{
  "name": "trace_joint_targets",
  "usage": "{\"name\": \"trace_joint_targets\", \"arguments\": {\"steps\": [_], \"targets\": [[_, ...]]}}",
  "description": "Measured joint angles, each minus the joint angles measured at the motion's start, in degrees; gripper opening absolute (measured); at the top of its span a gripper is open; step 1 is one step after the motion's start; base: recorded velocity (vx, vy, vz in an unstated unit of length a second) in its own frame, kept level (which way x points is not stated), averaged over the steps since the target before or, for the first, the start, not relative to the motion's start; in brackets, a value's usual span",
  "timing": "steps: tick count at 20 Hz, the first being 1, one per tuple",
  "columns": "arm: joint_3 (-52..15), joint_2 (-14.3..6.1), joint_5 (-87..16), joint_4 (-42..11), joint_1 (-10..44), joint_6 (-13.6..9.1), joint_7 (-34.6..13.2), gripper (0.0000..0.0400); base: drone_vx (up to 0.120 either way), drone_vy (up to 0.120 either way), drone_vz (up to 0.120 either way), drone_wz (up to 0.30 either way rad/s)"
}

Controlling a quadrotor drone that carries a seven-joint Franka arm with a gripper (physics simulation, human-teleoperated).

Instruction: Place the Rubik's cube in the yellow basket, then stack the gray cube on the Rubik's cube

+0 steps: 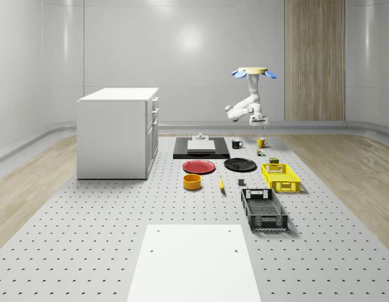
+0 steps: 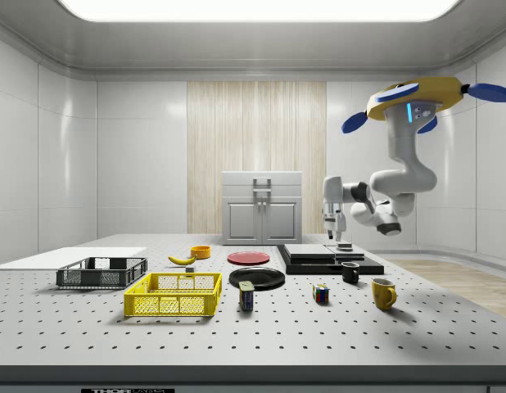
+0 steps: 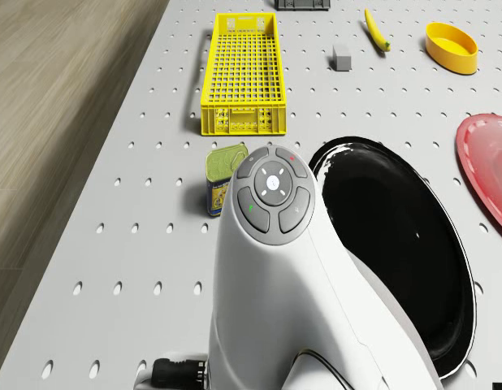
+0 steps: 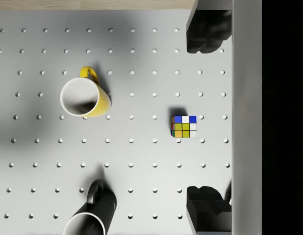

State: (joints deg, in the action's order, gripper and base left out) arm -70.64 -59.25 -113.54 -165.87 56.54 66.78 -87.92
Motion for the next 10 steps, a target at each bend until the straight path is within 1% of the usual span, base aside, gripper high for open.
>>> {"name": "trace_joint_targets", "arguments": {"steps": [4,10], "targets": [[-1.0,-1.5,0.0,-0.1,1.8,0.2,-1.3,0.04,0.0,0.0,-0.12,0.0],[-2.0,-3.5,0.6,0.0,3.4,1.3,-2.5,0.04,0.0,0.0,-0.12,0.0]]}}
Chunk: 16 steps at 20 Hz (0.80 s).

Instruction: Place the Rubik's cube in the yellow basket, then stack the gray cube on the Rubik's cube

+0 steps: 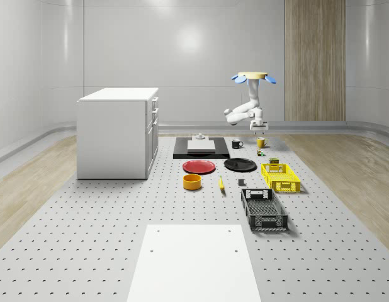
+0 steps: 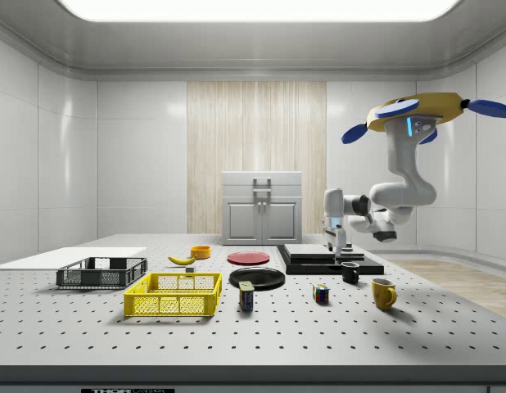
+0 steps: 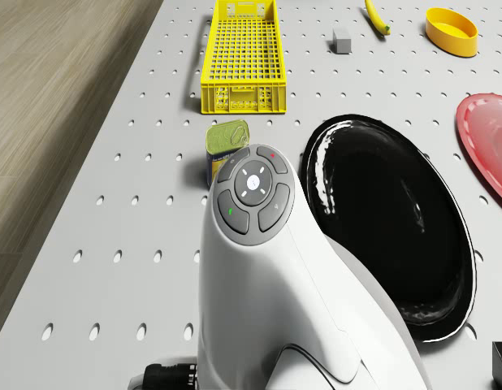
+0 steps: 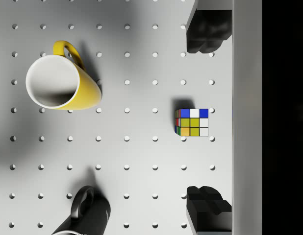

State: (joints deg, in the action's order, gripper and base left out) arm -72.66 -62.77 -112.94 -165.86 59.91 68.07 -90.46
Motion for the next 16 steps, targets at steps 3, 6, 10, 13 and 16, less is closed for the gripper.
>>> {"name": "trace_joint_targets", "arguments": {"steps": [3,6,10,13,16], "targets": [[-0.4,-0.9,0.4,0.1,0.5,0.7,-0.4,0.04,0.0,0.0,-0.12,0.0],[-0.7,-1.9,0.9,0.1,0.9,1.5,-0.8,0.04,0.0,0.0,-0.12,0.0],[-1.2,-3.1,1.5,0.2,1.4,2.5,-1.3,0.04,0.0,0.0,-0.12,0.0],[-1.5,-3.9,2.0,0.3,1.7,3.3,-1.6,0.04,0.0,0.0,-0.12,0.0],[-1.7,-4.8,2.4,0.3,2.0,4.0,-1.8,0.04,0.0,0.0,-0.12,0.0]]}}
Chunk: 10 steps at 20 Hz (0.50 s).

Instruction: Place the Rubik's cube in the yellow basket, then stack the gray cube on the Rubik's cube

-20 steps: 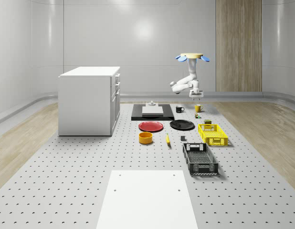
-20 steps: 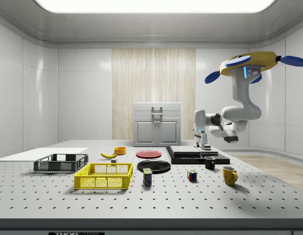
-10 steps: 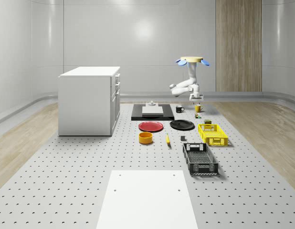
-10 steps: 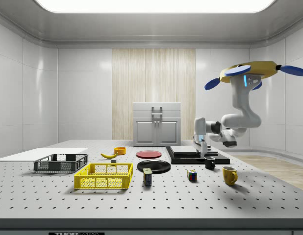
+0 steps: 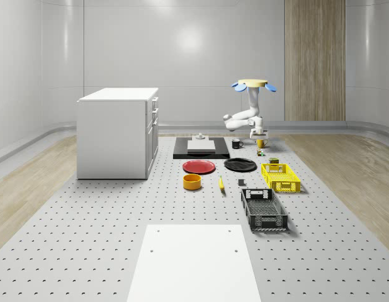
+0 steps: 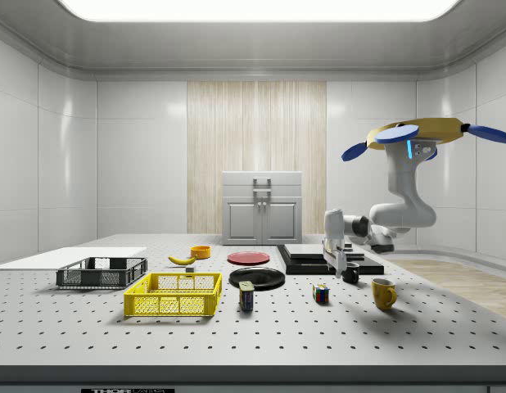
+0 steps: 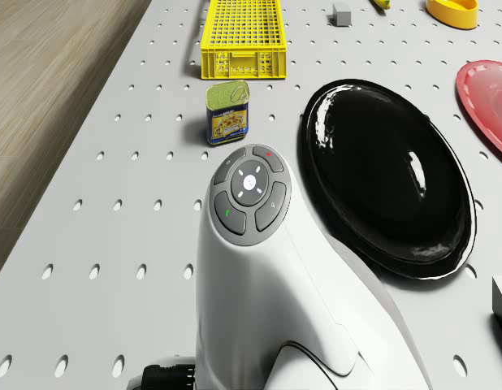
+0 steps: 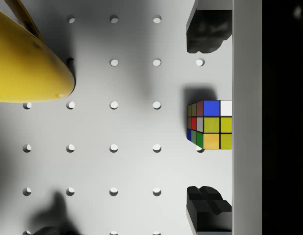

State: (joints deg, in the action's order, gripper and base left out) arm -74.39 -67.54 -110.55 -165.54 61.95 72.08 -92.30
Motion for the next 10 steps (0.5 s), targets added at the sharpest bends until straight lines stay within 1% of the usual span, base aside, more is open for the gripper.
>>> {"name": "trace_joint_targets", "arguments": {"steps": [10], "targets": [[-0.8,-2.7,1.4,0.2,0.9,2.5,-0.8,0.04,0.0,0.0,-0.12,0.0]]}}
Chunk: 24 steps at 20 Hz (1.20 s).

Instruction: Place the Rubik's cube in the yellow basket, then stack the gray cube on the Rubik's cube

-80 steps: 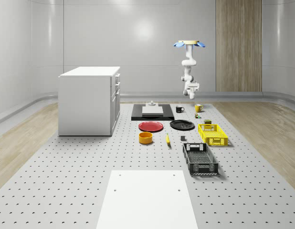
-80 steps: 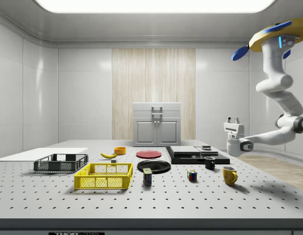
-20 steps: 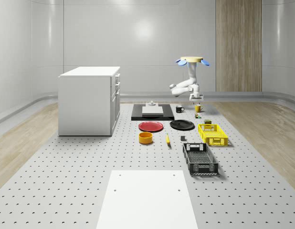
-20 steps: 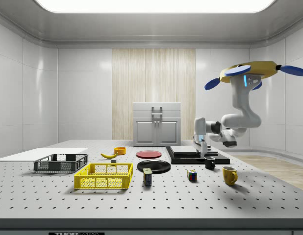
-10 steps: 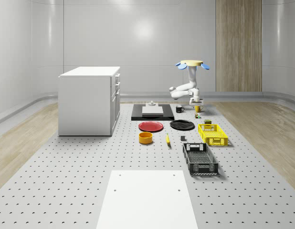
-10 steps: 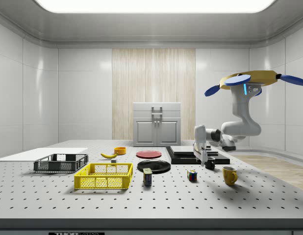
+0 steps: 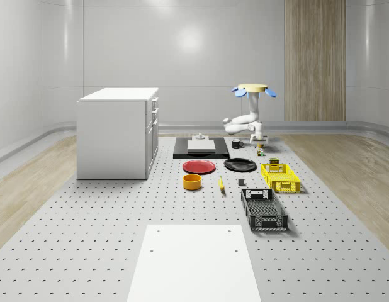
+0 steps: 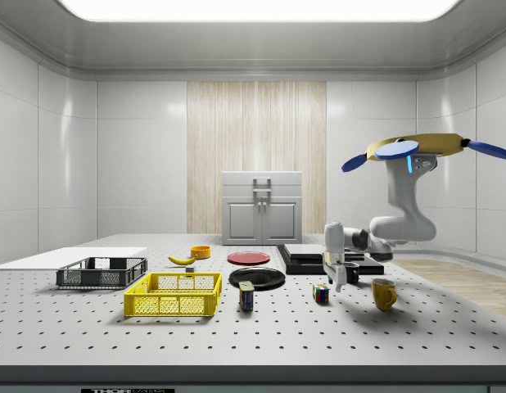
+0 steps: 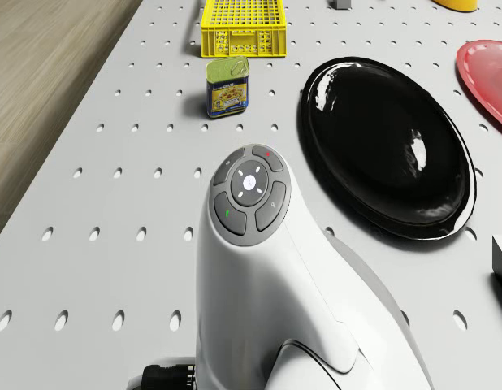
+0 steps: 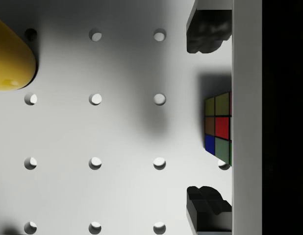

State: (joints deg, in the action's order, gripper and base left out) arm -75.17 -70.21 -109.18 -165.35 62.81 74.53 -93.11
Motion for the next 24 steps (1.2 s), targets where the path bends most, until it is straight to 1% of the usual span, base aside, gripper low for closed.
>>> {"name": "trace_joint_targets", "arguments": {"steps": [1,4,6,10,12,16,20,24], "targets": [[-0.1,-0.3,0.1,0.0,0.1,0.2,-0.1,0.04,0.0,0.0,-0.12,0.0],[-0.3,-1.0,0.5,0.1,0.3,0.9,-0.3,0.04,0.0,0.0,0.0,0.0],[-0.4,-1.5,0.7,0.1,0.4,1.4,-0.4,0.04,0.08,0.0,0.0,0.0],[-0.6,-2.5,1.2,0.2,0.7,2.3,-0.7,0.04,0.0,0.0,0.0,0.0],[-0.8,-2.9,1.4,0.2,0.9,2.7,-0.8,0.04,0.12,0.0,0.0,0.0],[-1.0,-3.8,1.9,0.2,1.1,3.5,-1.0,0.04,0.01,-0.02,0.0,0.0],[-1.2,-4.7,2.3,0.3,1.3,4.3,-1.2,0.04,0.12,0.0,0.0,0.0],[-1.4,-5.5,2.7,0.3,1.6,5.1,-1.5,0.04,0.05,0.0,0.0,0.0]]}}
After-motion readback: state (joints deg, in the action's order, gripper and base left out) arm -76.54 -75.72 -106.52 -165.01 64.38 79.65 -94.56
